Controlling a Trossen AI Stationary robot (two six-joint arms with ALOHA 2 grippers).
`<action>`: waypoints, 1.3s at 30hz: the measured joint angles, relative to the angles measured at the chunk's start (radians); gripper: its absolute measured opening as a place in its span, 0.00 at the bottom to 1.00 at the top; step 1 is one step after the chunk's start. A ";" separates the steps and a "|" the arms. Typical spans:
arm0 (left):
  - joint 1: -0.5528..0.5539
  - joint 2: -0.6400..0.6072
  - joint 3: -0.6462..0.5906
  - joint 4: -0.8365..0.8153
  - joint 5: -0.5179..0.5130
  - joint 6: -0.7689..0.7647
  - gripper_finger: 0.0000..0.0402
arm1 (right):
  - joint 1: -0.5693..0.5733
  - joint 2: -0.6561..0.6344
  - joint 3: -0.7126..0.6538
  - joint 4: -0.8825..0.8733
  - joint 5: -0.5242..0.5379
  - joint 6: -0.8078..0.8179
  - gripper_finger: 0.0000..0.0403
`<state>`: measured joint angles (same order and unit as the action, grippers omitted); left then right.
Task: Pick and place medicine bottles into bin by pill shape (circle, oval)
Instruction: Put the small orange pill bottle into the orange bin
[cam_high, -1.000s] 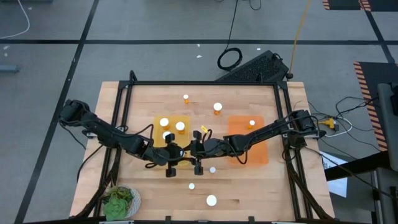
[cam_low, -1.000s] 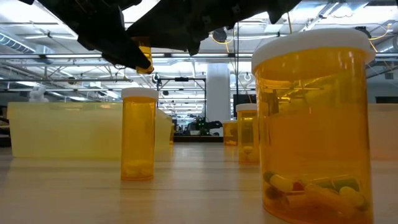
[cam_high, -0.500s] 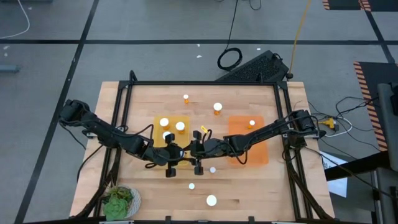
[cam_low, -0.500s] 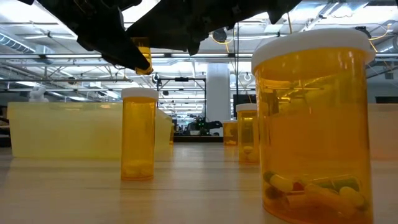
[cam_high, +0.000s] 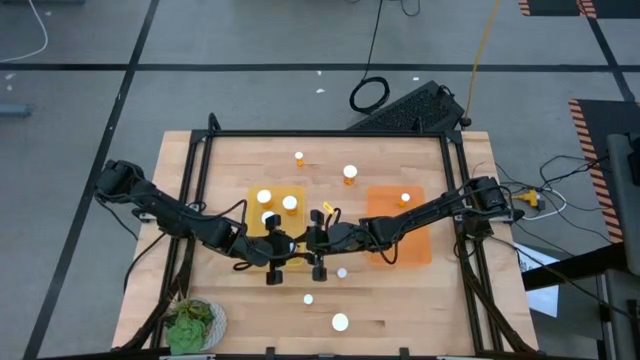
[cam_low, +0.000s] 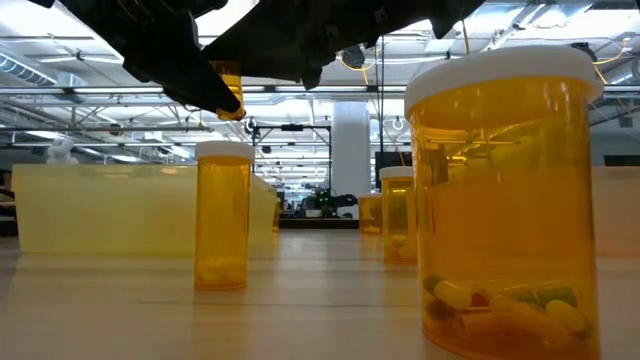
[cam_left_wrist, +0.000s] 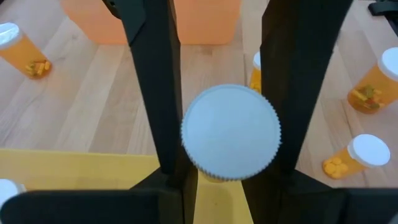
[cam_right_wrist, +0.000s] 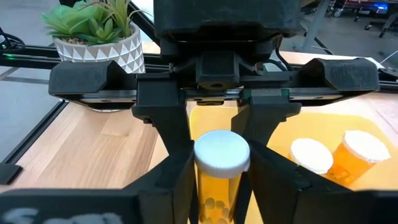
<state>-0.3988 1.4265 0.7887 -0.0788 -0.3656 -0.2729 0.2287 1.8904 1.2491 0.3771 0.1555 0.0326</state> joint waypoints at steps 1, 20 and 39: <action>0.000 0.000 0.000 0.000 0.001 0.000 0.26 | 0.000 0.000 0.000 0.000 0.000 0.000 0.31; -0.001 0.000 -0.002 0.001 0.000 0.002 0.54 | 0.000 -0.082 0.000 -0.122 -0.002 -0.003 0.29; 0.002 0.000 -0.002 0.000 -0.028 0.027 0.70 | 0.000 -0.319 -0.009 -0.647 0.061 0.069 0.30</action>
<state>-0.3973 1.4269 0.7868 -0.0792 -0.3939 -0.2455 0.2290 1.5712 1.2400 -0.2699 0.2160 0.1015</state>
